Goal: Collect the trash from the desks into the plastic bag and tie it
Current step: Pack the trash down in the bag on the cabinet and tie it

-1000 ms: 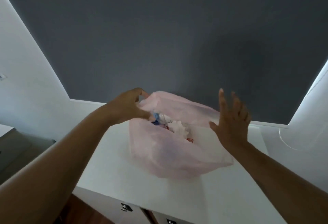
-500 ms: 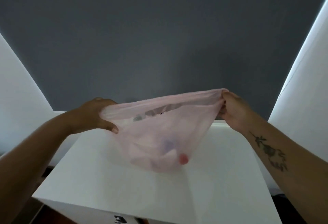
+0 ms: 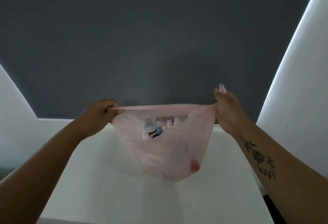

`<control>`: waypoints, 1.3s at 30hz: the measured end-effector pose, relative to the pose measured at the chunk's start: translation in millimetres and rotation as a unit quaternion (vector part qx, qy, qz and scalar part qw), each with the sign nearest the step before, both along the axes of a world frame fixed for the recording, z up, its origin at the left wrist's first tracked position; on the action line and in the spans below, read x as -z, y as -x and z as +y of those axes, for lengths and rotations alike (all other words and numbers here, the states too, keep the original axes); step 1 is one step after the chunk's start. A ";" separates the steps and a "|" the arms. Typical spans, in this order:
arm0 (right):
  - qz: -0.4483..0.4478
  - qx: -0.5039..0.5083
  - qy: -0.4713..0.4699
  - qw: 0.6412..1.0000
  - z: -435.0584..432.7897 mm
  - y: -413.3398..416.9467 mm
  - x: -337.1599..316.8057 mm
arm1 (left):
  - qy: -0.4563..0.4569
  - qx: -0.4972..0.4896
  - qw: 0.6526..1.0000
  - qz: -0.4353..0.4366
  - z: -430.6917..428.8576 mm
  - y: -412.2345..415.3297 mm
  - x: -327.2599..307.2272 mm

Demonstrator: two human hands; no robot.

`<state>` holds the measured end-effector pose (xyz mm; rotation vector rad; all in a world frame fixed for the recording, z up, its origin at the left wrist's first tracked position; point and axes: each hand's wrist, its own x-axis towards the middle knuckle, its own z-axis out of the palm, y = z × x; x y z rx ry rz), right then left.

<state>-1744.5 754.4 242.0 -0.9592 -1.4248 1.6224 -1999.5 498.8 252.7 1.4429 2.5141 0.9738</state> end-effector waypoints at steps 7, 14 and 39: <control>-0.004 0.148 -0.053 0.988 5.0 -10.8 0.0 | 0.067 -0.089 0.992 0.060 3.1 16.6 18.3; 0.033 0.171 0.018 0.985 10.8 -4.9 -2.2 | -0.212 -0.149 0.879 -0.400 17.4 2.0 2.5; 0.122 0.063 0.065 0.988 -4.4 -19.1 12.9 | -0.246 -0.100 0.883 -0.388 87.9 -55.9 44.4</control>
